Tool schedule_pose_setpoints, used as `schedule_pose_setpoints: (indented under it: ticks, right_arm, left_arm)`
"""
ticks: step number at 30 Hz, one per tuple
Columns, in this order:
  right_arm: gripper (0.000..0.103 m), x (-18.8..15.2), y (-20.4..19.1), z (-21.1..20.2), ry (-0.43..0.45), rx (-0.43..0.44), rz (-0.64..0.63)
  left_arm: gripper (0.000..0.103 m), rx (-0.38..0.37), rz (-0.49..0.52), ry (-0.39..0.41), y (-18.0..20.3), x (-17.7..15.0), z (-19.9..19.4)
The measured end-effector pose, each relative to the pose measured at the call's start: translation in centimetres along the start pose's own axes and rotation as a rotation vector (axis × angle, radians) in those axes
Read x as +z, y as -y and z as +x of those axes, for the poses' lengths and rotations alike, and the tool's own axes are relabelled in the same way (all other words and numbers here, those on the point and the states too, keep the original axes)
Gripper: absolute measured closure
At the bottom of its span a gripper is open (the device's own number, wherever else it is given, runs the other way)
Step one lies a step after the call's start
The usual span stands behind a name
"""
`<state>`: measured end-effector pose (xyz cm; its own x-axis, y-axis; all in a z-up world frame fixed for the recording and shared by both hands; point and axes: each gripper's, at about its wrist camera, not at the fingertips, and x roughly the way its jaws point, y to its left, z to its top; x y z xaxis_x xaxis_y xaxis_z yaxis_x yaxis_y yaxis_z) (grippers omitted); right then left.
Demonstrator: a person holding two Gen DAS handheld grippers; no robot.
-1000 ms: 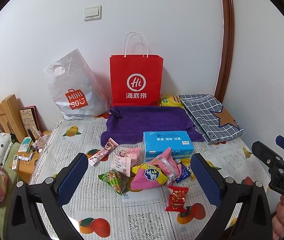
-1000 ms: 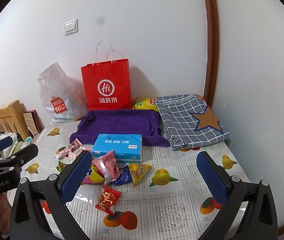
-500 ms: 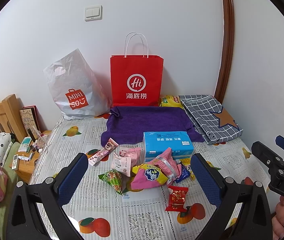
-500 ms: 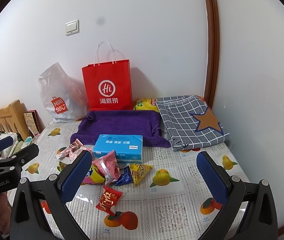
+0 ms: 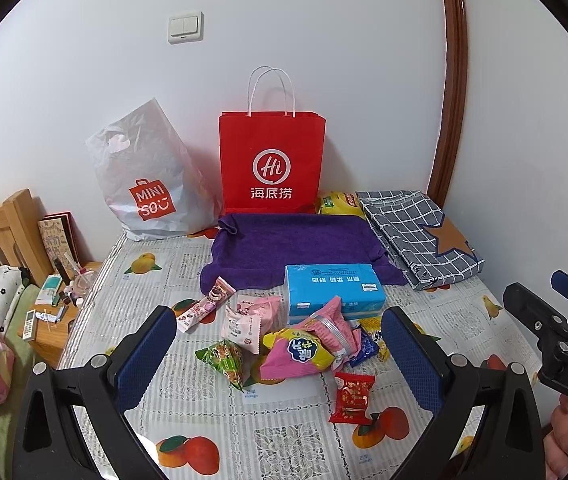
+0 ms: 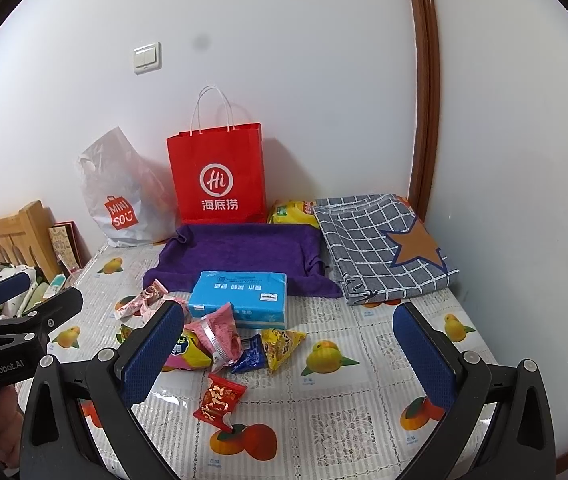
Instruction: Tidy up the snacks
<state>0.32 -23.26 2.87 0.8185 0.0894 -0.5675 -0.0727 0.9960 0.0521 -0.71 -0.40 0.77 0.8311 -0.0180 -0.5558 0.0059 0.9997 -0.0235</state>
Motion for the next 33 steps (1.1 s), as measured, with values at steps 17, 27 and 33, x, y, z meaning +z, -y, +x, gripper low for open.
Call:
schedule_pose_setpoints:
  ticks: [17,27,33]
  right_arm:
    - [0.001,-2.5,0.7,6.4,-0.097,-0.005,0.005]
    - [0.023,-6.1,1.3,15.2,-0.280,0.035,0.040]
    - [0.031,-7.4,0.1,18.5,-0.316,0.051,0.009]
  left_arm:
    - [0.001,0.000,-0.016,-0.119,-2.3,-2.1,6.0]
    - [0.001,0.044,-0.057,-0.212,-5.0,-4.9,12.5]
    - [0.001,0.033,-0.077,-0.257,-7.0,-5.3,14.4]
